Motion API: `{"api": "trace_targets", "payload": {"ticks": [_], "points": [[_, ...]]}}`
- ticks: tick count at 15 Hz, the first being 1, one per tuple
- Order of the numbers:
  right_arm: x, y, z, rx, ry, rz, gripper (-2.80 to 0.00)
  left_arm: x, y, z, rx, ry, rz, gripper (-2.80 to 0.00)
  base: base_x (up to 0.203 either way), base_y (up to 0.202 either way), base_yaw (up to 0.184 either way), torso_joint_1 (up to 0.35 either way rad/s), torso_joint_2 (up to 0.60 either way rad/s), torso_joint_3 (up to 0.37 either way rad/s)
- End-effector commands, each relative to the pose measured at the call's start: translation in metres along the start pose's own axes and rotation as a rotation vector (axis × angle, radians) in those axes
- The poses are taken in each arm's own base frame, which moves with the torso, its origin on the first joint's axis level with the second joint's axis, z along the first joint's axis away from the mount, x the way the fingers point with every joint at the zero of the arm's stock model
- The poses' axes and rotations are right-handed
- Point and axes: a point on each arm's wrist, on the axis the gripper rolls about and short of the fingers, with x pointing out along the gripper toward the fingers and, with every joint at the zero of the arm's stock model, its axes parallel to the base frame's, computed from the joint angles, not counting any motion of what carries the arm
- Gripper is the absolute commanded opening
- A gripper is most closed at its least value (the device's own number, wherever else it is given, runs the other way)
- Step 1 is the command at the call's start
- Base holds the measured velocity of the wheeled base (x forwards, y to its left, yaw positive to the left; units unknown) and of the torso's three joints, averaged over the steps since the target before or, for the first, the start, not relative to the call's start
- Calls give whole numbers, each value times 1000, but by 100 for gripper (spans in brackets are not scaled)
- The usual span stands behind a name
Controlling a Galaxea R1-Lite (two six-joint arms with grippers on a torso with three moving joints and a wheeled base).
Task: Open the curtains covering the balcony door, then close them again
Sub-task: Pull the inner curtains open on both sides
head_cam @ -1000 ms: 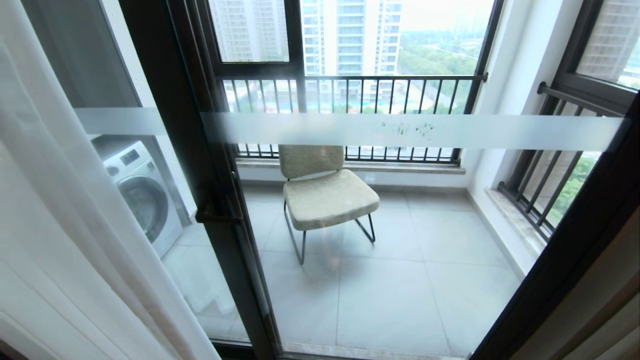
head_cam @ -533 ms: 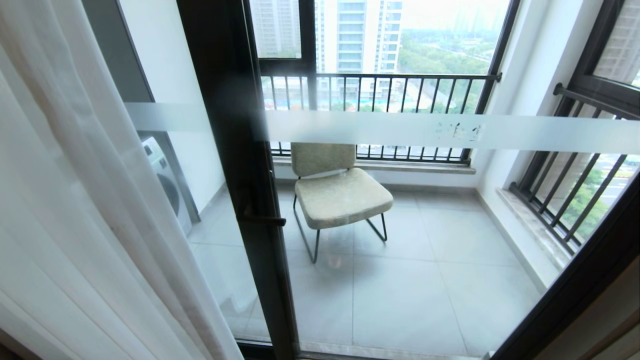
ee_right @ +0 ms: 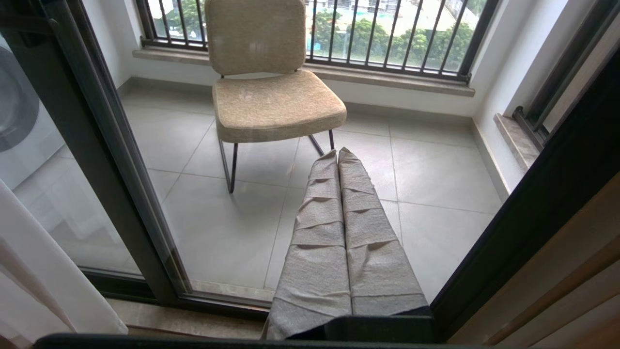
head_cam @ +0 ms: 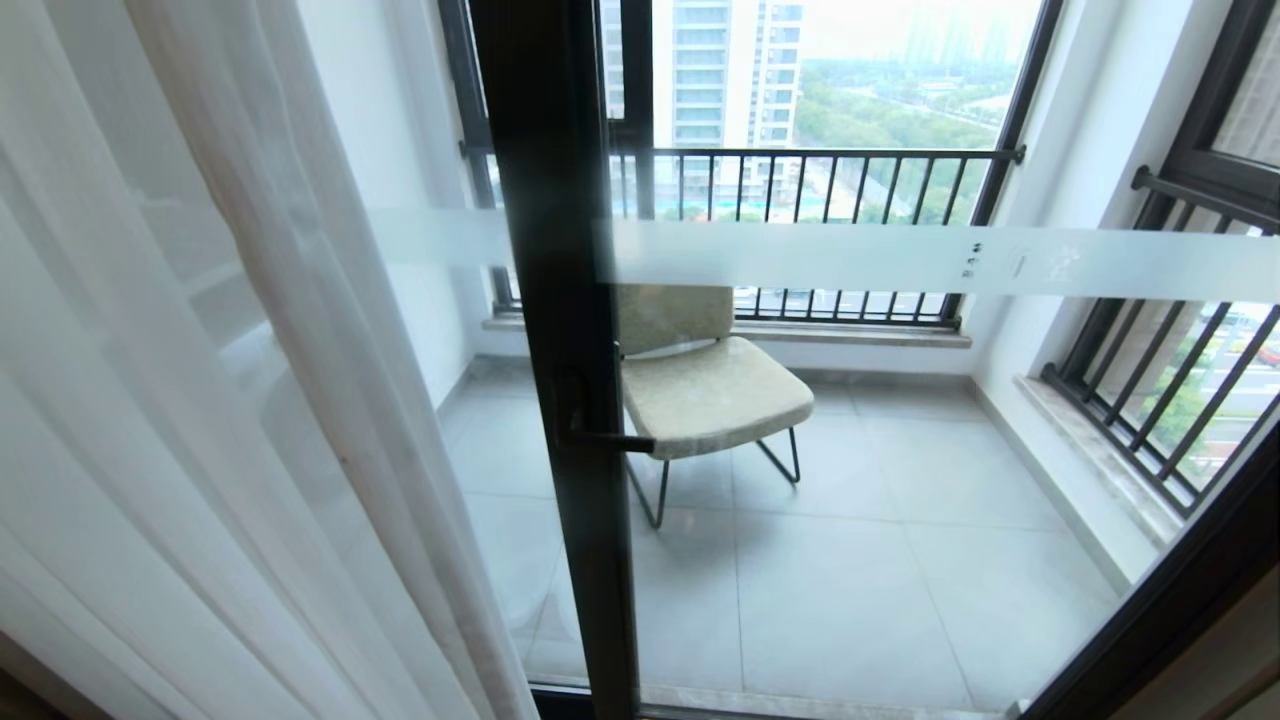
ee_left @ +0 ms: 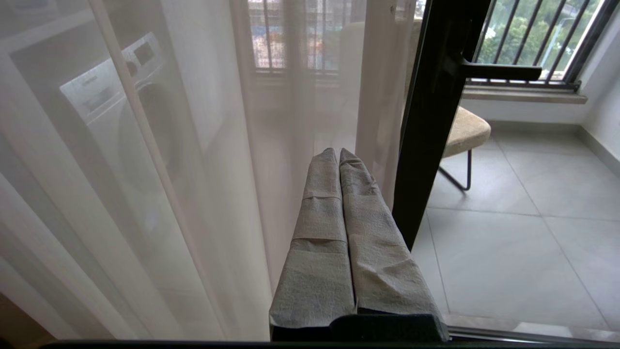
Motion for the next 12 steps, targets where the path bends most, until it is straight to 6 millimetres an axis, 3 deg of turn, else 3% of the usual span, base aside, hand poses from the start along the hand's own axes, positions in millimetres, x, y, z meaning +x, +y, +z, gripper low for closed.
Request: {"api": "trace_targets", "payload": {"ticks": [1, 12], "points": [[0, 0, 0, -1, 0, 0, -280, 0, 0, 0, 0, -1, 1, -280, 0, 195, -1, -5, 8, 2], [0, 0, 0, 16, -2, -2, -280, 0, 0, 0, -3, -1, 1, -280, 0, 194, -10, 1, 2, 3]]}}
